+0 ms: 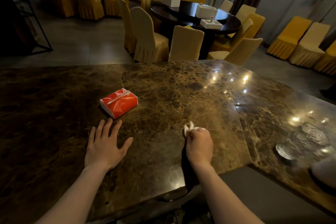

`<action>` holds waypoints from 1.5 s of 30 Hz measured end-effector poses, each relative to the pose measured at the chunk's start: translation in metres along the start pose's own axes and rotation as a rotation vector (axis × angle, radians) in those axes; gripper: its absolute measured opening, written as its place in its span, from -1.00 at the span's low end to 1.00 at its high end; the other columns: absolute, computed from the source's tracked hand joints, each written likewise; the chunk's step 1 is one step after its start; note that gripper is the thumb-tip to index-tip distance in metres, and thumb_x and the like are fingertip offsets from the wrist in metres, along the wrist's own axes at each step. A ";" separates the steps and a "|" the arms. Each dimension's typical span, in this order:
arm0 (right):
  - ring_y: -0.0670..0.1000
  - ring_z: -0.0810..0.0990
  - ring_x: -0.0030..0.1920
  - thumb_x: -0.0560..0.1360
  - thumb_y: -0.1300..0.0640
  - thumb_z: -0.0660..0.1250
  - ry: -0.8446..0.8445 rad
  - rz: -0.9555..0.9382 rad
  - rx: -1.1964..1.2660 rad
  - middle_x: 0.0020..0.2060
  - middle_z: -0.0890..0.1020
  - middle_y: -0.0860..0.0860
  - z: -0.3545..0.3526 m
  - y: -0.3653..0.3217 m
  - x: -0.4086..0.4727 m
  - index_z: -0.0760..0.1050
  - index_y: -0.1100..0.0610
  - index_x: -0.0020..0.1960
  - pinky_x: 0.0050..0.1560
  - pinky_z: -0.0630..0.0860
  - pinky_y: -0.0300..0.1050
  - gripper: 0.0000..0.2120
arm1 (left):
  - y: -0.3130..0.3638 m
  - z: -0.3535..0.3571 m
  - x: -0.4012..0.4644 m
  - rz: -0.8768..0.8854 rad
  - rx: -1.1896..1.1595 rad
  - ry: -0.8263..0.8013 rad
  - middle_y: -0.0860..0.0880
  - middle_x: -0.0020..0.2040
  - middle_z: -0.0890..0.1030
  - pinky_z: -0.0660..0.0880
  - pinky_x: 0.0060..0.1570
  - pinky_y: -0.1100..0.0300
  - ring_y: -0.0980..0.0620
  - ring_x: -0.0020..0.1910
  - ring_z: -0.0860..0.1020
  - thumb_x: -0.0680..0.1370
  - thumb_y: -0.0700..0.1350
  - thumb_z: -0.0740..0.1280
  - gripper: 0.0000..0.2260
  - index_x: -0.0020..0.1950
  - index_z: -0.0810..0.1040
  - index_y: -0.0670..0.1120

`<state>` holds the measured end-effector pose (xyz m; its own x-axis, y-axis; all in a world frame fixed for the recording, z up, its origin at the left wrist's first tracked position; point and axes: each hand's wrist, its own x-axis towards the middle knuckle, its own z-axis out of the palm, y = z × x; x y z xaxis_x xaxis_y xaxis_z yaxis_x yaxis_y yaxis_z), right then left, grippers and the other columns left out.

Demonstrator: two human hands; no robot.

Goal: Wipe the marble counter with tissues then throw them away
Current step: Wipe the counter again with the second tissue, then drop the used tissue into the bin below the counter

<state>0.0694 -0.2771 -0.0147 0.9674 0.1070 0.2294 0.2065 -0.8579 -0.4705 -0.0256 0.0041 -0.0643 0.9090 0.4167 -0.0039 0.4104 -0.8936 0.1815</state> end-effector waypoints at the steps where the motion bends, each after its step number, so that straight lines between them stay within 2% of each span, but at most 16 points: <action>1: 0.08 0.55 -0.03 0.56 0.25 0.37 -0.038 -0.054 0.001 -0.15 0.65 0.03 0.004 -0.008 -0.005 0.73 0.15 -0.03 -0.15 0.48 -0.06 -0.84 | 0.000 0.001 0.000 0.001 -0.002 0.002 -0.03 0.70 0.01 -0.21 0.60 -0.10 -0.07 0.66 -0.14 0.49 0.54 -0.22 -0.18 0.67 -0.02 0.16; 4: 0.03 0.50 0.10 0.57 0.25 0.34 -0.142 -0.264 0.025 0.04 0.62 0.00 0.019 -0.030 -0.026 0.68 0.10 0.15 0.02 0.54 -0.07 -0.78 | -0.001 0.001 0.000 0.007 -0.008 0.002 -0.03 0.70 0.00 -0.21 0.60 -0.09 -0.07 0.66 -0.14 0.48 0.54 -0.23 -0.16 0.67 -0.02 0.15; 8: 0.01 0.48 0.20 0.54 0.24 0.35 -0.205 -0.500 0.057 0.11 0.62 -0.03 0.023 -0.032 -0.045 0.62 0.04 0.27 0.03 0.57 -0.06 -0.67 | -0.002 -0.001 -0.001 0.015 -0.013 -0.005 -0.03 0.70 -0.02 -0.21 0.61 -0.09 -0.06 0.66 -0.15 0.49 0.53 -0.23 -0.16 0.68 -0.03 0.14; 11: 0.03 0.50 0.13 0.54 0.26 0.36 -0.162 -0.382 -0.008 0.06 0.64 -0.03 0.007 0.003 -0.026 0.62 -0.04 0.28 -0.01 0.55 -0.02 -0.63 | 0.000 -0.003 -0.002 0.012 -0.016 -0.008 -0.04 0.70 -0.03 -0.20 0.62 -0.09 -0.07 0.66 -0.15 0.51 0.51 -0.19 -0.18 0.68 -0.03 0.13; 15: 0.09 0.52 -0.04 0.56 0.25 0.38 -0.070 -0.133 -0.077 -0.11 0.65 0.03 -0.017 0.044 0.010 0.71 0.07 0.13 -0.17 0.42 -0.05 -0.78 | 0.001 -0.004 -0.003 0.004 -0.017 -0.009 -0.03 0.71 -0.03 -0.20 0.62 -0.09 -0.06 0.66 -0.16 0.51 0.50 -0.17 -0.19 0.68 -0.04 0.13; 19: 0.13 0.58 -0.01 0.53 0.30 0.37 -0.027 0.055 -0.071 -0.06 0.67 0.07 -0.018 0.042 0.030 0.72 0.15 0.11 -0.08 0.51 -0.02 -0.77 | 0.001 -0.003 -0.001 0.000 -0.009 -0.001 -0.02 0.70 -0.02 -0.19 0.62 -0.10 -0.05 0.66 -0.15 0.51 0.51 -0.19 -0.19 0.68 -0.03 0.14; 21: 0.11 0.59 -0.03 0.52 0.28 0.38 -0.034 0.029 -0.057 -0.07 0.66 0.05 -0.011 0.027 0.026 0.72 0.13 0.09 -0.09 0.51 -0.04 -0.79 | 0.000 -0.002 -0.001 -0.001 -0.012 0.008 -0.02 0.70 -0.01 -0.18 0.62 -0.10 -0.05 0.66 -0.14 0.50 0.53 -0.20 -0.18 0.68 -0.02 0.15; 24: 0.10 0.60 -0.01 0.51 0.25 0.40 -0.155 -0.109 -0.043 -0.06 0.65 0.03 0.003 0.003 0.019 0.71 0.06 0.09 -0.09 0.50 -0.05 -0.79 | -0.001 -0.002 -0.001 0.000 -0.034 0.020 -0.02 0.70 0.02 -0.18 0.62 -0.09 -0.05 0.66 -0.13 0.50 0.54 -0.18 -0.18 0.67 0.01 0.16; 29: 0.15 0.57 0.22 0.58 0.25 0.31 -0.361 -0.105 0.106 0.21 0.63 0.06 0.004 -0.013 0.018 0.44 0.07 0.43 0.11 0.52 0.02 -0.57 | -0.002 -0.006 -0.002 -0.003 -0.079 0.021 0.01 0.70 0.04 -0.23 0.58 -0.03 -0.02 0.65 -0.11 0.53 0.52 -0.07 -0.23 0.66 0.07 0.18; 30: 0.14 0.56 0.22 0.60 0.25 0.28 -0.370 -0.108 0.122 0.20 0.62 0.06 0.002 -0.014 0.016 0.48 0.07 0.40 0.12 0.52 0.02 -0.62 | -0.002 -0.007 -0.003 -0.001 -0.091 0.022 0.01 0.69 0.05 -0.23 0.58 -0.02 -0.01 0.65 -0.10 0.54 0.51 -0.04 -0.24 0.65 0.09 0.17; 33: 0.07 0.55 0.07 0.61 0.27 0.26 -0.360 -0.110 0.192 0.03 0.57 0.01 -0.006 -0.015 0.010 0.61 0.03 0.18 -0.02 0.44 -0.15 -0.75 | 0.001 -0.010 -0.008 -0.003 -0.122 0.042 0.00 0.68 0.13 -0.16 0.59 -0.02 -0.01 0.65 -0.01 0.55 0.47 0.06 -0.28 0.63 0.19 0.15; 36: -0.18 0.57 -0.05 0.59 0.29 0.28 -0.354 -0.052 0.373 -0.07 0.59 -0.16 -0.013 -0.021 0.002 0.62 -0.11 -0.01 -0.18 0.38 -0.39 -0.69 | 0.006 -0.016 -0.012 -0.007 -0.144 0.079 0.00 0.66 0.20 -0.07 0.61 -0.01 -0.02 0.64 0.07 0.56 0.44 0.12 -0.31 0.62 0.24 0.13; 38: -0.31 0.58 -0.06 0.61 0.28 0.28 -0.377 -0.029 0.481 -0.11 0.65 -0.23 -0.017 -0.031 -0.005 0.64 -0.16 -0.05 -0.19 0.48 -0.34 -0.65 | 0.007 -0.021 -0.015 0.000 -0.141 0.086 0.00 0.66 0.18 -0.07 0.61 -0.01 -0.02 0.64 0.07 0.57 0.44 0.12 -0.30 0.63 0.21 0.14; 41: -0.18 0.63 -0.05 0.64 0.20 0.28 -0.471 -0.020 0.522 -0.06 0.68 -0.19 -0.015 -0.049 -0.016 0.65 -0.20 0.01 -0.05 0.61 -0.12 -0.69 | 0.001 -0.031 -0.024 -0.009 -0.143 0.108 0.01 0.67 0.16 -0.07 0.61 -0.01 -0.02 0.65 0.05 0.57 0.43 0.13 -0.30 0.64 0.16 0.14; 43: -0.16 0.62 -0.01 0.64 0.18 0.28 -0.520 -0.056 0.510 -0.03 0.67 -0.19 -0.012 -0.063 -0.026 0.64 -0.20 0.00 -0.11 0.56 -0.20 -0.71 | -0.007 -0.037 -0.032 -0.029 -0.151 0.124 0.01 0.67 0.15 -0.06 0.62 -0.01 -0.01 0.65 0.05 0.57 0.42 0.13 -0.30 0.65 0.15 0.14; 45: -0.17 0.60 -0.05 0.63 0.18 0.26 -0.544 -0.091 0.495 -0.04 0.65 -0.19 -0.009 -0.076 -0.037 0.61 -0.18 -0.04 -0.19 0.48 -0.30 -0.72 | -0.018 -0.042 -0.042 -0.055 -0.156 0.126 0.01 0.67 0.14 -0.06 0.62 -0.01 -0.01 0.65 0.04 0.58 0.42 0.13 -0.30 0.65 0.14 0.14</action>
<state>0.0165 -0.2205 0.0203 0.8527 0.5111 -0.1086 0.2067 -0.5209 -0.8282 -0.0738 0.0096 -0.0264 0.8651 0.4908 0.1033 0.4344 -0.8362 0.3348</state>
